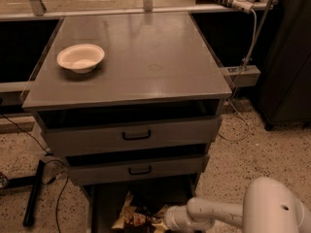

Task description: Pick brown chip bag from bottom drawer and place on counter

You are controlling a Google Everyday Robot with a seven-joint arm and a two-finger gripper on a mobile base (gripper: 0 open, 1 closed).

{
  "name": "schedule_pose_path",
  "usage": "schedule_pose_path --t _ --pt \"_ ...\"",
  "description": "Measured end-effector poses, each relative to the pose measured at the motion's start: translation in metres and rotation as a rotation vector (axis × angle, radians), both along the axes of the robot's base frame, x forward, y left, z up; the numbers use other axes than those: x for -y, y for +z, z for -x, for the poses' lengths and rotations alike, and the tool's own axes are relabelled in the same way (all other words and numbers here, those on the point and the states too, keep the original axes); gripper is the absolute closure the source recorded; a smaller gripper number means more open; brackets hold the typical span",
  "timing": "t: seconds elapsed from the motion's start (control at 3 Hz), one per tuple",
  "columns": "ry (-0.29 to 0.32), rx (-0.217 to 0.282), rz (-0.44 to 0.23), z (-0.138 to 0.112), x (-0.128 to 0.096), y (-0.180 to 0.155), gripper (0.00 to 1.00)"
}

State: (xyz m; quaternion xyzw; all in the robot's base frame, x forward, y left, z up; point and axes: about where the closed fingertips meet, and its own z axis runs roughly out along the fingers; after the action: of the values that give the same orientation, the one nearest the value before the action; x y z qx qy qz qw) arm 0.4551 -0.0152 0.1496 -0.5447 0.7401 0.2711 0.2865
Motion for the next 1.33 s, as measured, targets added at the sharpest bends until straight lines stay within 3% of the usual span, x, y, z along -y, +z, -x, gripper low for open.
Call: schedule_pose_path --t 0.67,1.0,1.33 --pt "0.024 -0.006 -0.007 0.007 0.004 0.012 1.00" --pt "0.058 -0.004 -0.001 0.014 0.017 0.043 1.00" --pt "0.080 0.042 -0.001 0.016 0.036 0.090 1.00"
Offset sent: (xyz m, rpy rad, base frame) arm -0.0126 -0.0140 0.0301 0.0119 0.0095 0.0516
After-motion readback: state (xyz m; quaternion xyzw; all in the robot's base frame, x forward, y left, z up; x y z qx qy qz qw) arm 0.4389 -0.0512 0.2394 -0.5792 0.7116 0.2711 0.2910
